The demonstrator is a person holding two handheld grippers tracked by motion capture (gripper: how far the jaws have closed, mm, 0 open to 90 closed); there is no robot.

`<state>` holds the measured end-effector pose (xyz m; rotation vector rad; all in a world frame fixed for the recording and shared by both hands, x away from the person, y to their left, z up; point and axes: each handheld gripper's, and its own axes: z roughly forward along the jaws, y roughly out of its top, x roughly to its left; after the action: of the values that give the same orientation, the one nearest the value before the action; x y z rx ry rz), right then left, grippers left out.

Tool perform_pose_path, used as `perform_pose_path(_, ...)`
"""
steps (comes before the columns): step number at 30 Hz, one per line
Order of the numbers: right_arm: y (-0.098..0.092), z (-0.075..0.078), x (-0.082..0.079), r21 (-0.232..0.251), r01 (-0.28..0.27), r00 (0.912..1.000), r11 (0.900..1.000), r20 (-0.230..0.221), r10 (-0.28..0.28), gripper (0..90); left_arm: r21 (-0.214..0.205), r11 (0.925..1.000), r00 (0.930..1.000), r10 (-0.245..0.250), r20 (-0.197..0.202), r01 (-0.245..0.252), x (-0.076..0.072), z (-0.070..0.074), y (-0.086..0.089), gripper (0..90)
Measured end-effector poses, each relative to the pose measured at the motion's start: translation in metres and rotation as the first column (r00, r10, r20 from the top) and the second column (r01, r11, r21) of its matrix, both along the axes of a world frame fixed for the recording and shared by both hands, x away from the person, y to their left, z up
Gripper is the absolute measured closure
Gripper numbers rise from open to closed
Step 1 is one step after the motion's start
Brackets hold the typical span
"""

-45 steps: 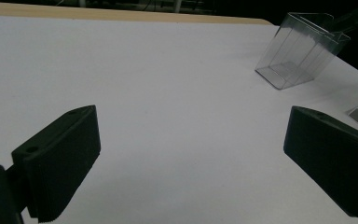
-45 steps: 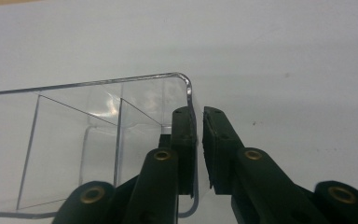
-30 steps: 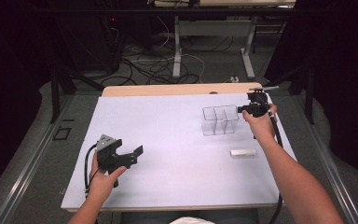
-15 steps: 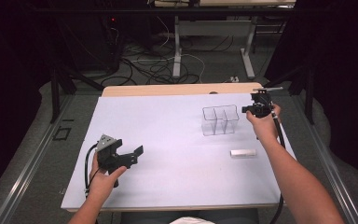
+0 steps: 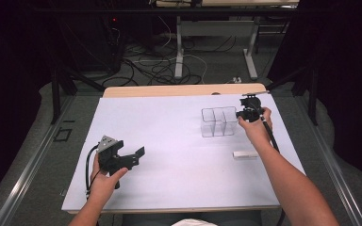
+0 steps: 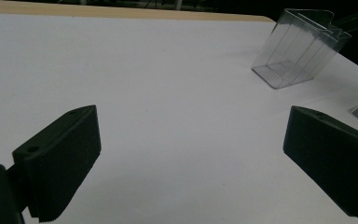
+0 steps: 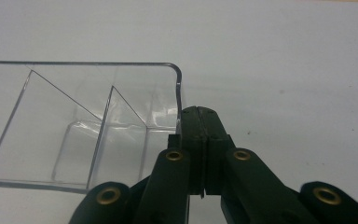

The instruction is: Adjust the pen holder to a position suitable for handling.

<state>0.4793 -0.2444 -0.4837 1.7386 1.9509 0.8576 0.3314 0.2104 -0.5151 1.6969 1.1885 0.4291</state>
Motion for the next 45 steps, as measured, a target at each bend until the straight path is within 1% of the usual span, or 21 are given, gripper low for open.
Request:
perform_pose_path(1, 0.0, 0.0, 0.0, 0.0, 0.0, 1.0, 1.0, 0.0, 0.0, 90.0, 0.002, 1.0, 1.0, -0.001, 0.003, 0.001, 0.0, 0.0, 0.0, 3.9)
perform_pose_path(3, 0.009, -0.001, -0.001, 0.003, -0.017, 0.9999, 0.9999, 0.003, 0.017, 90.0, 0.007, 1.0, 1.0, -0.005, 0.0, 0.005, 0.0, 0.0, -0.001, 3.9)
perform_pose_path(6, 0.014, -0.002, -0.002, 0.002, -0.031, 0.9994, 0.9995, 0.012, 0.031, 90.0, 0.006, 1.0, 1.0, -0.006, -0.001, 0.006, 0.0, 0.0, -0.001, 3.9)
perform_pose_path(8, 0.02, -0.002, -0.003, 0.011, -0.041, 0.9991, 0.9991, 0.011, 0.041, 90.0, 0.005, 1.0, 1.0, -0.006, -0.001, 0.006, 0.0, 0.0, -0.001, 3.9)
perform_pose_path(9, 0.025, -0.003, -0.004, 0.008, -0.05, 0.9986, 0.9987, 0.015, 0.05, 90.0, 0.006, 1.0, 1.0, -0.006, -0.002, 0.006, 0.0, 0.0, -0.001, 3.9)
perform_pose_path(11, 0.028, -0.003, -0.004, 0.01, -0.055, 0.9984, 0.9985, 0.015, 0.054, 90.0, 0.005, 1.0, 1.0, -0.005, -0.002, 0.005, 0.0, 0.0, -0.001, 3.9)
perform_pose_path(12, 0.032, -0.004, -0.004, 0.017, -0.059, 0.9982, 0.9981, 0.015, 0.059, 90.0, 0.004, 1.0, 1.0, -0.005, -0.002, 0.005, 0.0, 0.0, -0.001, 3.9)
perform_pose_path(13, 0.032, -0.004, -0.004, 0.017, -0.059, 0.9982, 0.9981, 0.015, 0.059, 90.0, 0.004, 1.0, 1.0, -0.005, -0.002, 0.005, 0.0, 0.0, -0.001, 3.9)
perform_pose_path(18, 0.045, -0.005, -0.004, 0.032, -0.077, 0.997, 0.9966, 0.017, 0.076, 90.0, 0.008, 0.9999, 1.0, -0.008, -0.001, 0.008, 0.001, 0.0, -0.001, 3.9)
perform_pose_path(19, 0.051, -0.005, -0.005, 0.034, -0.09, 0.9959, 0.9954, 0.016, 0.089, 90.0, 0.008, 0.9999, 1.0, -0.008, -0.001, 0.008, 0.001, 0.0, -0.001, 4.0)
perform_pose_path(21, 0.055, -0.005, -0.005, 0.042, -0.091, 0.9958, 0.995, 0.017, 0.09, 90.0, 0.007, 0.9999, 1.0, -0.008, -0.002, 0.008, 0.001, 0.0, -0.001, 3.9)
perform_pose_path(22, 0.061, -0.005, -0.006, 0.044, -0.1, 0.9949, 0.994, 0.015, 0.099, 90.0, 0.008, 0.9999, 1.0, -0.008, -0.001, 0.008, 0.001, 0.0, -0.001, 3.9)
perform_pose_path(24, 0.067, -0.005, -0.007, 0.051, -0.11, 0.9939, 0.9926, 0.011, 0.11, 90.0, 0.008, 0.9999, 1.0, -0.008, -0.002, 0.008, 0.001, 0.0, -0.001, 4.0)
perform_pose_path(26, 0.073, -0.005, -0.007, 0.057, -0.112, 0.9937, 0.9921, 0.01, 0.111, 90.0, 0.007, 0.9999, 1.0, -0.008, -0.002, 0.008, 0.001, 0.0, -0.001, 3.9)
perform_pose_path(30, 0.08, -0.006, -0.008, 0.06, -0.125, 0.9922, 0.9904, 0.012, 0.124, 90.0, 0.007, 0.9999, 0.9999, -0.01, -0.004, 0.01, 0.001, 0.0, -0.001, 3.9)
perform_pose_path(32, 0.086, -0.006, -0.009, 0.071, -0.129, 0.9916, 0.9891, 0.01, 0.129, 90.0, 0.006, 0.9999, 0.9999, -0.01, -0.004, 0.01, 0.001, 0.0, -0.001, 4.0)
perform_pose_path(34, 0.087, -0.006, -0.009, 0.068, -0.132, 0.9912, 0.9888, 0.009, 0.132, 90.0, 0.006, 0.9999, 0.9999, -0.01, -0.005, 0.01, 0.001, 0.0, -0.001, 4.0)
perform_pose_path(39, 0.092, -0.008, -0.01, 0.098, -0.157, 0.9876, 0.9827, 0.008, 0.157, 90.0, 0.006, 0.9999, 0.9999, -0.011, -0.005, 0.011, 0.001, -0.001, -0.001, 4.0)
perform_pose_path(42, 0.091, -0.008, -0.01, 0.109, -0.165, 0.9862, 0.9803, 0.009, 0.165, 89.7, 0.006, 0.9999, 0.9999, -0.01, -0.006, 0.01, 0.001, -0.001, 0.0, 4.0)
perform_pose_path(43, 0.087, -0.007, -0.009, 0.121, -0.178, 0.9841, 0.9766, 0.022, 0.176, 86.5, 0.005, 0.9999, 1.0, -0.008, -0.005, 0.008, 0.001, -0.001, 0.0, 4.0)
perform_pose_path(45, 0.085, -0.006, -0.01, 0.126, -0.182, 0.9833, 0.9752, 0.023, 0.18, 85.8, 0.005, 1.0, 1.0, -0.008, -0.005, 0.008, 0.0, -0.001, 0.0, 4.0)
